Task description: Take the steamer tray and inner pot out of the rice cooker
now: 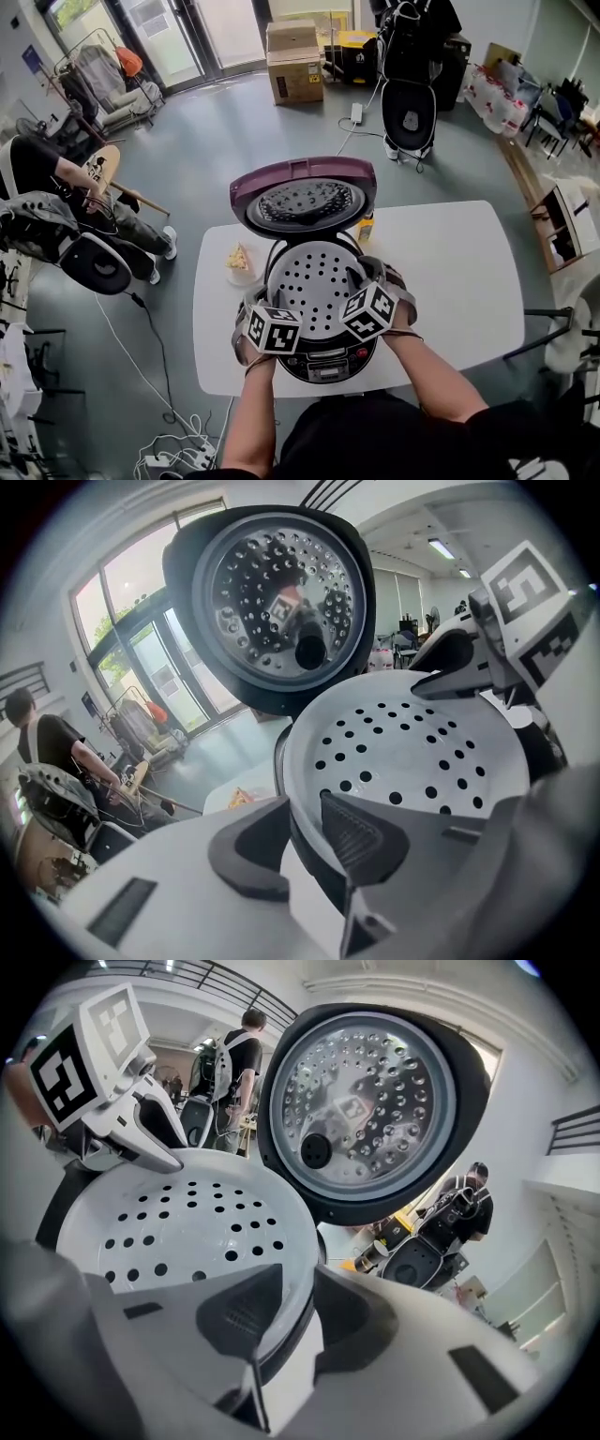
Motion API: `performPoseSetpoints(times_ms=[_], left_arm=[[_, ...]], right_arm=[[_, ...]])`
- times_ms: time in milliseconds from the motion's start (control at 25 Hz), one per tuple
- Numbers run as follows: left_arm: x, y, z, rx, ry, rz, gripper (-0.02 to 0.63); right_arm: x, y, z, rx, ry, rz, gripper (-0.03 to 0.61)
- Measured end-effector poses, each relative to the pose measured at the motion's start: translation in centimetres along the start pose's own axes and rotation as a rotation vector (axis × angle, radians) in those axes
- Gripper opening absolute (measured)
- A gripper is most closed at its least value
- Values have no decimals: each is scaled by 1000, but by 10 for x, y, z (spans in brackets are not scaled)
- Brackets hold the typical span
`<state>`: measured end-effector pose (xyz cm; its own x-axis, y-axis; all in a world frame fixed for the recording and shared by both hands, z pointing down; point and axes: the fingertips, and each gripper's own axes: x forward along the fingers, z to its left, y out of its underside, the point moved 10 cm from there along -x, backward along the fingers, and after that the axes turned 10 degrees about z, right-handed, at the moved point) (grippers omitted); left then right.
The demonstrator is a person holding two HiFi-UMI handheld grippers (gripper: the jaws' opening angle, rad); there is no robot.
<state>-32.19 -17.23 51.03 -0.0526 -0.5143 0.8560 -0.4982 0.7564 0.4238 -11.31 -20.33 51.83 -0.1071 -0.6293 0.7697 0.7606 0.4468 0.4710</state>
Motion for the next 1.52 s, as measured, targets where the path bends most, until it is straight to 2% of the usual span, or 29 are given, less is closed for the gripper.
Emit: performPoseSetpoints(times_ms=[360, 640, 880, 1080, 1520], left_arm=[[-31, -13, 11, 20, -36, -77, 101], [-60, -24, 23, 60, -61, -165, 101], [-84, -42, 14, 78, -44, -233, 92], [-88, -65, -17, 127, -67, -250, 95], [-96, -144, -116, 130, 2, -284, 95]], right_arm=[[-25, -10, -12, 39, 30, -62, 103], [-56, -20, -20, 74, 102, -119, 103], [-80, -7, -33, 133, 140, -134, 102], [-92, 18, -60, 160, 173, -139, 98], [-104, 108, -152, 175, 192, -116, 95]])
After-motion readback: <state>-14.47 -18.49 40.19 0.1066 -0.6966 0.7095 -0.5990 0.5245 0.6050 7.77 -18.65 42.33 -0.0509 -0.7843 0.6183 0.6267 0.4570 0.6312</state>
